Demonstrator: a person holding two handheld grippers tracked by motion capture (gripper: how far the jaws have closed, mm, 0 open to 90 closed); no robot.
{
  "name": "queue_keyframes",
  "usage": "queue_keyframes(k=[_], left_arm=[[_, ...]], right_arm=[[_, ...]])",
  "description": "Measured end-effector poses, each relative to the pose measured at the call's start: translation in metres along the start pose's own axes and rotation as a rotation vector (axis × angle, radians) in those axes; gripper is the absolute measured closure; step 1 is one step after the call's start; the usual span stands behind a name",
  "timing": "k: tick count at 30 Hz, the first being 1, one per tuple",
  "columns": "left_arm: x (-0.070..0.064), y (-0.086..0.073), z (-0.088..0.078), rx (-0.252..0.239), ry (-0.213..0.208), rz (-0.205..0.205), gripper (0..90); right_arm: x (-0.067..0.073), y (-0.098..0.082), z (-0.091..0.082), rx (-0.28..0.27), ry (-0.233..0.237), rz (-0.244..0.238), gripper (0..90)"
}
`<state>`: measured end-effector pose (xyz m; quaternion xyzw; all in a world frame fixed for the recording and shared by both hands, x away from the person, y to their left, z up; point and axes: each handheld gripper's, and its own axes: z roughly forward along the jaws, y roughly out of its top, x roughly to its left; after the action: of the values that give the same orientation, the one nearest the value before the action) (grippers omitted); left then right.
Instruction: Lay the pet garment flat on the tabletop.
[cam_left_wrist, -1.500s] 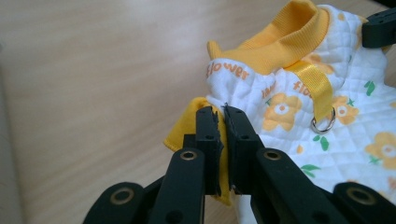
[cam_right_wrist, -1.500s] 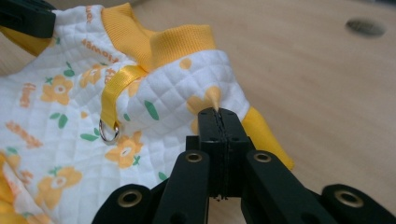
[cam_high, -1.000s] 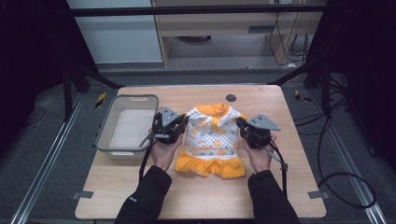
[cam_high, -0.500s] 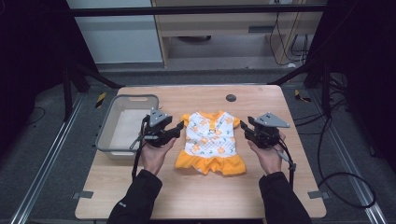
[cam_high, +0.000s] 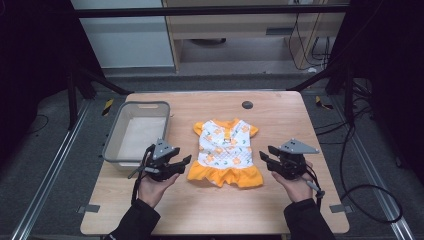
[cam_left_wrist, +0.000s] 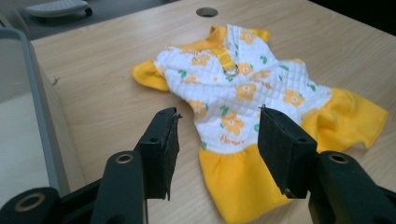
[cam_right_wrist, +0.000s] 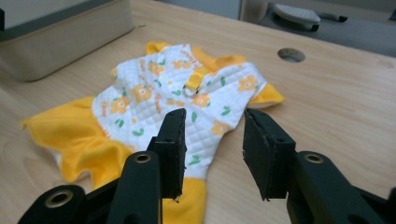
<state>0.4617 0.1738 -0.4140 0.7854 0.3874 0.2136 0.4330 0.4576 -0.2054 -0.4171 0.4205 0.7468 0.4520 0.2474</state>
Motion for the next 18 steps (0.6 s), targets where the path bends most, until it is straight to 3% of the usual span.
queue_keyframes(k=[7, 10, 18], left_arm=[[0.002, -0.021, 0.003, 0.040, -0.004, -0.034, 48.5], [0.002, -0.032, 0.010, 0.078, -0.014, -0.047, 48.7], [-0.001, -0.044, 0.027, 0.139, -0.011, -0.055, 48.8]], right_arm=[[0.005, -0.019, -0.002, 0.043, 0.027, 0.001, 58.1], [0.006, -0.031, -0.002, 0.061, 0.042, 0.011, 57.5], [0.006, -0.049, 0.002, 0.104, 0.058, 0.031, 57.5]])
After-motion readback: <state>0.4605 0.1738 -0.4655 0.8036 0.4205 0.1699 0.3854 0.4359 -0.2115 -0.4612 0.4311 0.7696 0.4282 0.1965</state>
